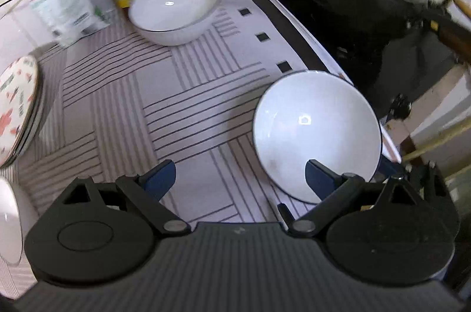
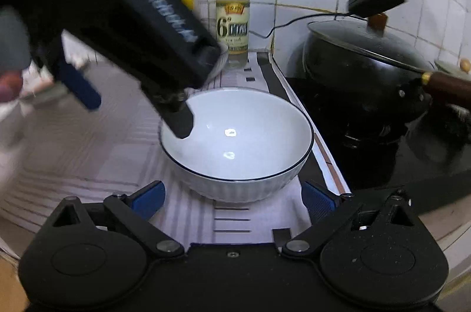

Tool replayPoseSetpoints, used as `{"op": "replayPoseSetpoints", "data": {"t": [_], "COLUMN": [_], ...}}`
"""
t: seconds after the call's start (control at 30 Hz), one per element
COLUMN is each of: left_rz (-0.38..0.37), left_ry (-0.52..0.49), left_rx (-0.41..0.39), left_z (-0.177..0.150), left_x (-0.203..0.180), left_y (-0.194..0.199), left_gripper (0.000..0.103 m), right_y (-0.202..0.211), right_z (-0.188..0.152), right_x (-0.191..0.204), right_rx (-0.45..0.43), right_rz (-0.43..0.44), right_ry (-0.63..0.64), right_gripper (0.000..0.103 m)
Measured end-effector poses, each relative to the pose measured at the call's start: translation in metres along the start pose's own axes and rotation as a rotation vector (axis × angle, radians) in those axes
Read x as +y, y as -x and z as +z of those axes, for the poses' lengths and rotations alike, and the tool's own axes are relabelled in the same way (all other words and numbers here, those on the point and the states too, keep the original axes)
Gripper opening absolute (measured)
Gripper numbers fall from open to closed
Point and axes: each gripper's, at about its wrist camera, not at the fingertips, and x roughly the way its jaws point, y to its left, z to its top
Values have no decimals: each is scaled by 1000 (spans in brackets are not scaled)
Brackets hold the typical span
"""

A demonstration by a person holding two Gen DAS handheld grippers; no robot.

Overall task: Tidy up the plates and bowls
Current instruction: 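Move both grippers to the white bowl beside the stove, then close both grippers on that bowl's rim and lift it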

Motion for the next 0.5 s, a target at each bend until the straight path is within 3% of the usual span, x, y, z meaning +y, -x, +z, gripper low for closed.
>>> {"op": "replayPoseSetpoints", "data": {"t": [0.1, 0.2, 0.4, 0.5], "left_rz": [-7, -38, -80, -101], "left_ry": [-18, -11, -22, -10], "left_rx": [30, 47, 98, 96], "left_z": [5, 9, 17, 19], "left_x": [-7, -9, -10, -8], "left_y": [-15, -24, -41, -42], "left_gripper": [92, 81, 24, 17], "right_y": [-9, -16, -27, -31], "right_z": [-1, 2, 8, 11], "right_x": [-3, -9, -12, -13], "right_rx": [0, -8, -14, -9], "right_rz": [5, 21, 71, 79], "right_ry": [14, -10, -4, -2], "right_gripper": [101, 101, 101, 102]}}
